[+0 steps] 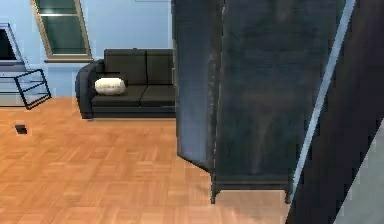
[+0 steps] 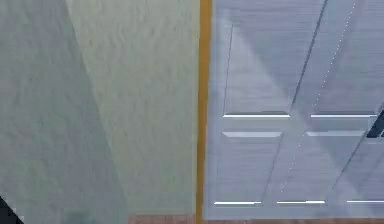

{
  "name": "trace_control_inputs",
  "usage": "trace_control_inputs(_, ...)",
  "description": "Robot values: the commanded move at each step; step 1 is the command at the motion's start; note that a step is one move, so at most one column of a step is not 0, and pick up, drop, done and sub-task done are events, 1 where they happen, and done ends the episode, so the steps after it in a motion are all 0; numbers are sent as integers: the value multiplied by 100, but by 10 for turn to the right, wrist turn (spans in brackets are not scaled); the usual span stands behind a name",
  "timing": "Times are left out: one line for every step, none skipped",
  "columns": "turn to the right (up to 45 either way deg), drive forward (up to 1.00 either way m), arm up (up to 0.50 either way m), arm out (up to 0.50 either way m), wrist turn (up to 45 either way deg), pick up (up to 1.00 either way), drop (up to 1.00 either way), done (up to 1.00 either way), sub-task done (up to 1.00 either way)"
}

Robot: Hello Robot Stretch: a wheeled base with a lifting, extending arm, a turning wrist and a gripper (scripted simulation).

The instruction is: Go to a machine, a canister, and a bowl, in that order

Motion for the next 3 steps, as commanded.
trace_control_inputs(-270,0,0,0,0,0,0,0,0)
trace_control_inputs(0,60,0,0,0,0,0,0,0)
trace_control_inputs(-270,0,0,0,0,0,0,0,0)
